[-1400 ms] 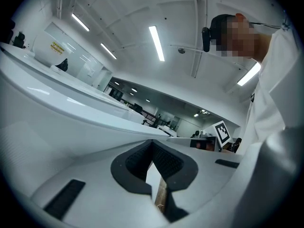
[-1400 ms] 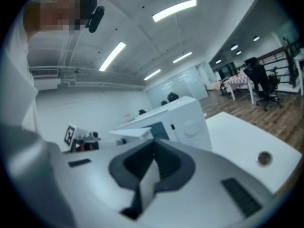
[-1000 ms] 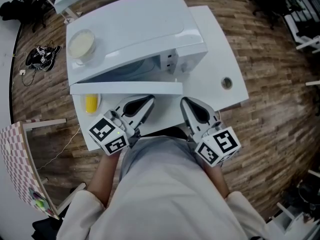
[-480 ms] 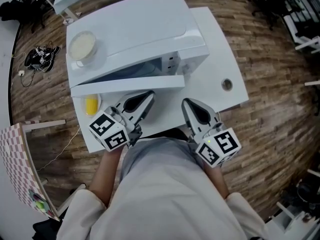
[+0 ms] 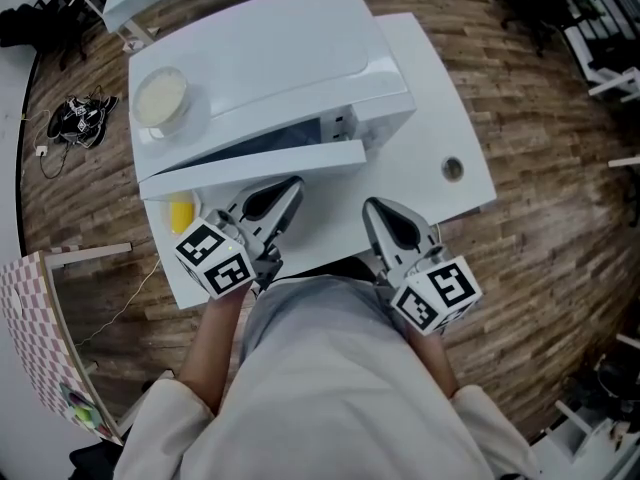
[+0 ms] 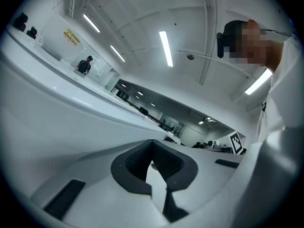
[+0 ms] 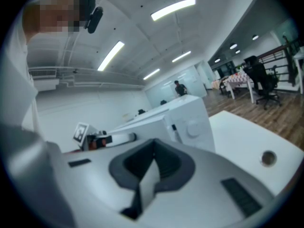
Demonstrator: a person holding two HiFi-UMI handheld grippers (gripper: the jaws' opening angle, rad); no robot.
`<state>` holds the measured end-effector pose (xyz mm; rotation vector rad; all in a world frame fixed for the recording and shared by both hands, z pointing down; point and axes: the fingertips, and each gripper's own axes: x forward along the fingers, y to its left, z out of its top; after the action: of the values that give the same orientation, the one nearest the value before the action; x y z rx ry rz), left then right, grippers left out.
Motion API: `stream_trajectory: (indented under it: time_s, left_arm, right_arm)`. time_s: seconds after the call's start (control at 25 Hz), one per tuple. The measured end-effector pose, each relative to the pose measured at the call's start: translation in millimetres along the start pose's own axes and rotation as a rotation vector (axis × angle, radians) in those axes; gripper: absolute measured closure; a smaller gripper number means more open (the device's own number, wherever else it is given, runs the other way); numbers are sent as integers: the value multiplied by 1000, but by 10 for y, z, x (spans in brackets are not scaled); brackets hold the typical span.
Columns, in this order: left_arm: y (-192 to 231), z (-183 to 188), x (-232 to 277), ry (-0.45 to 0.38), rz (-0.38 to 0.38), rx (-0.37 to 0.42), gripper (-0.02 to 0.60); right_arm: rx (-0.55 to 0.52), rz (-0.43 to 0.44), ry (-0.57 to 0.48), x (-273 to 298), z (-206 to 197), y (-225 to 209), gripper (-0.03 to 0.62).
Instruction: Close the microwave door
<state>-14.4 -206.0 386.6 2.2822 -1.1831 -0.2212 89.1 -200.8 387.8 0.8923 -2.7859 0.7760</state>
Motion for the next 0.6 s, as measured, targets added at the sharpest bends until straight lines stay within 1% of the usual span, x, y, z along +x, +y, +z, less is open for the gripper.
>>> stream_trajectory:
  time_s: [0.24,0.6]
  left_arm:
    - [78,46,-31,-15,15,-26,566]
    - [160,132,-84,-38,36,-38,566]
  right_arm:
    - [10,-5,-5,14,-3,-18,571]
    - [20,9,-6,99,37,12,571]
